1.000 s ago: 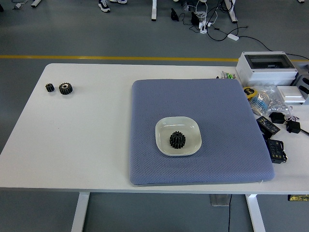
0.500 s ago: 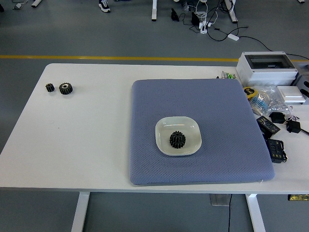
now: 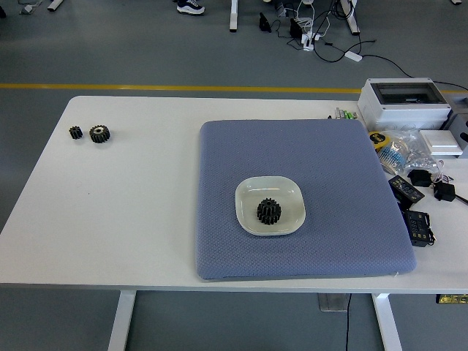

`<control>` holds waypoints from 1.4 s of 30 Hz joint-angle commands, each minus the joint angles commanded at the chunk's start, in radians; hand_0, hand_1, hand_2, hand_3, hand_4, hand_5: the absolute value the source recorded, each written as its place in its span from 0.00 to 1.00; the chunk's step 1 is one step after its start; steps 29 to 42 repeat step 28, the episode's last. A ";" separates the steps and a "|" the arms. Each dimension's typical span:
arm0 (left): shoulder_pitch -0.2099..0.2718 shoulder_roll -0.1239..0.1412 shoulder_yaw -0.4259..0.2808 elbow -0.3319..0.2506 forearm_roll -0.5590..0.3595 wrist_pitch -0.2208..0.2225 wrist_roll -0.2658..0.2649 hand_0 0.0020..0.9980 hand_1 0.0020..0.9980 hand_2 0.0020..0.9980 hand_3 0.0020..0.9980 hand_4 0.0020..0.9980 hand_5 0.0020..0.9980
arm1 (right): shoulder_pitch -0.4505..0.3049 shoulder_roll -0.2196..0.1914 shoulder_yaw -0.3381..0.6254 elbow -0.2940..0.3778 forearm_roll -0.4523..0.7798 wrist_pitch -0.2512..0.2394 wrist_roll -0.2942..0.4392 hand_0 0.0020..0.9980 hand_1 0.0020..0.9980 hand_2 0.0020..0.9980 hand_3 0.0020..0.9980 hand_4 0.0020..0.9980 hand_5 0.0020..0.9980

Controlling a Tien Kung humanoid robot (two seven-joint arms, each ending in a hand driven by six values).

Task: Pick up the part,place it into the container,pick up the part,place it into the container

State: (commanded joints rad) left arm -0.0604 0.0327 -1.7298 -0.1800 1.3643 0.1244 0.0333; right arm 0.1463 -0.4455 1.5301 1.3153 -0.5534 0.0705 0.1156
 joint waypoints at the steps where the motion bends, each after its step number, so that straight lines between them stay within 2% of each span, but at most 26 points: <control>1: 0.000 0.000 0.000 0.000 0.000 0.000 0.000 0.71 0.68 0.72 0.59 0.71 0.65 | 0.001 0.000 0.000 0.000 0.000 -0.001 0.000 0.85 0.82 0.85 0.87 1.00 0.86; 42: 0.007 0.007 0.015 0.000 -0.007 0.000 0.000 0.71 0.68 0.72 0.58 0.71 0.65 | -0.003 0.005 -0.008 0.003 0.002 -0.005 0.000 0.87 0.83 0.86 0.90 1.00 0.86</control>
